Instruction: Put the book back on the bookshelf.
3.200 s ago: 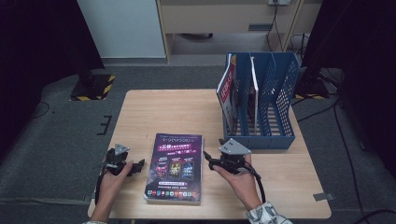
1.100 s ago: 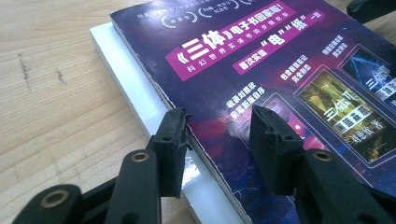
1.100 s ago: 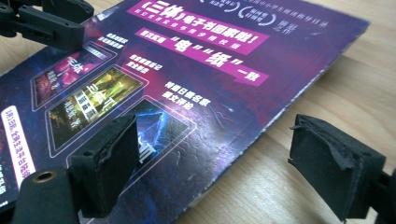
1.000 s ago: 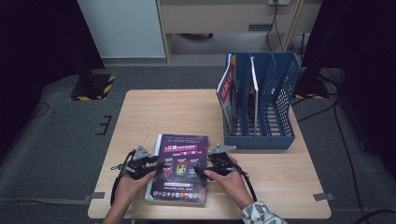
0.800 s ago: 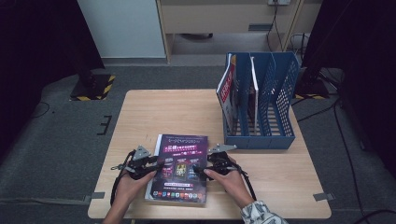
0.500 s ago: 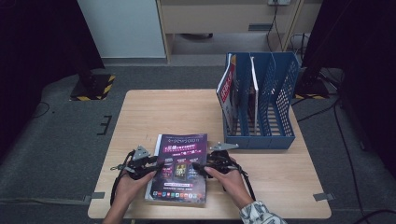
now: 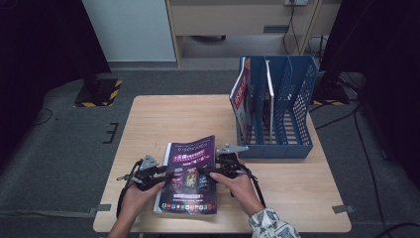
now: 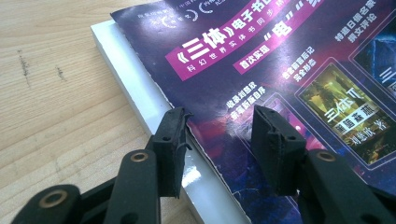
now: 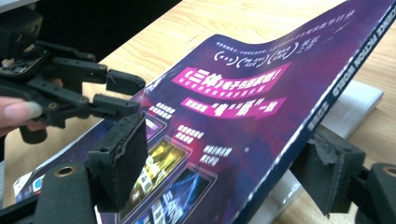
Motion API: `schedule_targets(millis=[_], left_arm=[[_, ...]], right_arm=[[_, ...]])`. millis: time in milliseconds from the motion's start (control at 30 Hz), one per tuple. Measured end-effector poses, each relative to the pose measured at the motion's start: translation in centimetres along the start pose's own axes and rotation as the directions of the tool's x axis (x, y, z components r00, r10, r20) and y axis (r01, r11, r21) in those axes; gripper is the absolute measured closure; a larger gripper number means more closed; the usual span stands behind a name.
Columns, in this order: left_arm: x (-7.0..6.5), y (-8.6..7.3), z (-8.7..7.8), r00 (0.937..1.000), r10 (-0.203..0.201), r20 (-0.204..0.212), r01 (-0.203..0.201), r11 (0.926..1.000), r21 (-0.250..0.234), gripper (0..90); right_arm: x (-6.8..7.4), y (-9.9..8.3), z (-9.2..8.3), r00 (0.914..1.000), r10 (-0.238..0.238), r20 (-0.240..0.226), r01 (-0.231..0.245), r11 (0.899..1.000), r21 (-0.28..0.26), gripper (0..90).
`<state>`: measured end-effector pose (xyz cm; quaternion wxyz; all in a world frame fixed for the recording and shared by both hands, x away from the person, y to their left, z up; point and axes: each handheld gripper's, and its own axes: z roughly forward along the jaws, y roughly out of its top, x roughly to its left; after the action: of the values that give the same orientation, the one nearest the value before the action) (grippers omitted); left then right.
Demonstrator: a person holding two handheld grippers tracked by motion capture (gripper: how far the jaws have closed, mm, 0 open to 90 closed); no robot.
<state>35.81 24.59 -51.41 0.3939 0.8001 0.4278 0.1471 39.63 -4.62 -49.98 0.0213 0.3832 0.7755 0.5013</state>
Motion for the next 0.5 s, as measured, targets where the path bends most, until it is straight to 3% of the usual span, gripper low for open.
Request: schedule_targets(millis=[500], left_arm=[[0.0, -0.1, 0.0, 1.0, 0.002, 0.003, -0.002, 1.0, -0.002, 54.0]], right_arm=[[0.9, 3.3, 2.5, 0.9991, -0.003, 0.043, 0.0, 0.999, 0.053, 31.1]])
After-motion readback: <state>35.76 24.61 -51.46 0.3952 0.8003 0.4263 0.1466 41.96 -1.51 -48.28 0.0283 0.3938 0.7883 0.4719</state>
